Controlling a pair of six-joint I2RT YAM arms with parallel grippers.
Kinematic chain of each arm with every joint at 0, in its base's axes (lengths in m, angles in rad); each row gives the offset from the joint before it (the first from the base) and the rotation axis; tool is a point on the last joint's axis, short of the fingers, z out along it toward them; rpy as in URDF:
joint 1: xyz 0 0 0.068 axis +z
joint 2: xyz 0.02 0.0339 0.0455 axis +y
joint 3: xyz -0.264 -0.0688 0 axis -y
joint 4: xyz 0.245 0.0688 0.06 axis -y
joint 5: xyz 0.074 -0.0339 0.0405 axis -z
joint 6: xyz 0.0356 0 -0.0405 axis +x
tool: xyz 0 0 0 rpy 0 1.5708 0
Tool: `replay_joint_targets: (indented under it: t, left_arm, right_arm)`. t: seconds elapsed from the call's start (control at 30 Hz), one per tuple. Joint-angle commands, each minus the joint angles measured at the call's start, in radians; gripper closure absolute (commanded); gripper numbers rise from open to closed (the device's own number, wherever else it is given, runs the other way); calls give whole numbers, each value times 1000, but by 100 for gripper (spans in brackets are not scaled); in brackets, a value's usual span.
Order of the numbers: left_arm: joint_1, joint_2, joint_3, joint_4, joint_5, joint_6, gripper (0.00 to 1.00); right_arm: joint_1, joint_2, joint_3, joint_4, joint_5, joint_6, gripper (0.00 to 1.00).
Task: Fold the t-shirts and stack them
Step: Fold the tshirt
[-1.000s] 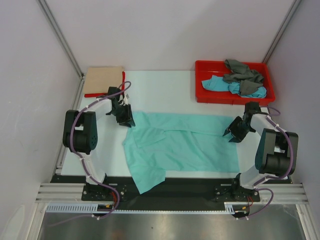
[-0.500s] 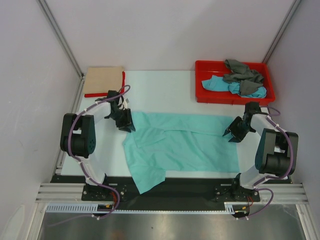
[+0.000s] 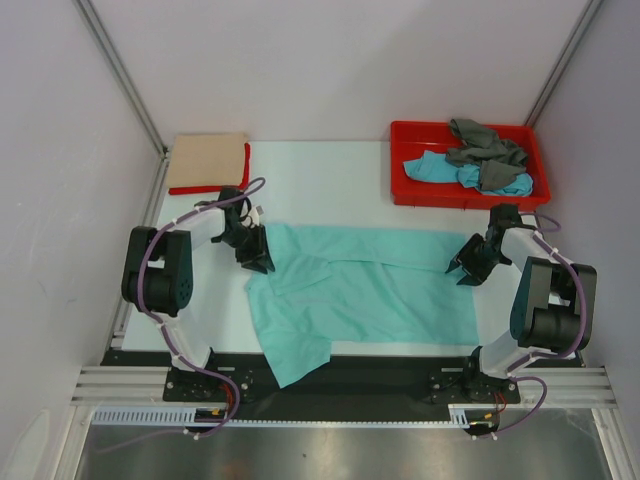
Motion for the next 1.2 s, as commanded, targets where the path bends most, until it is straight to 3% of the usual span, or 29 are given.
replay_joint_targets:
  t: [0.0,0.5,0.93,1.17]
  left_arm:
    - [-5,-32,-10,-15,2,-10,67]
    - [-6,14,-10,-5,44,-16,68]
    - [-6,-20,-3,28,35,-49,100]
    - [-11,-45,-3,29,38,-59,100]
  right_arm:
    - [-5,-7,21,-16,-8,-8,52]
    - [-5,5,27,-13,-17,-17,52]
    - [-12,36,45,4,3,-16,57]
    - [-35,39,50,21,-8,-14,57]
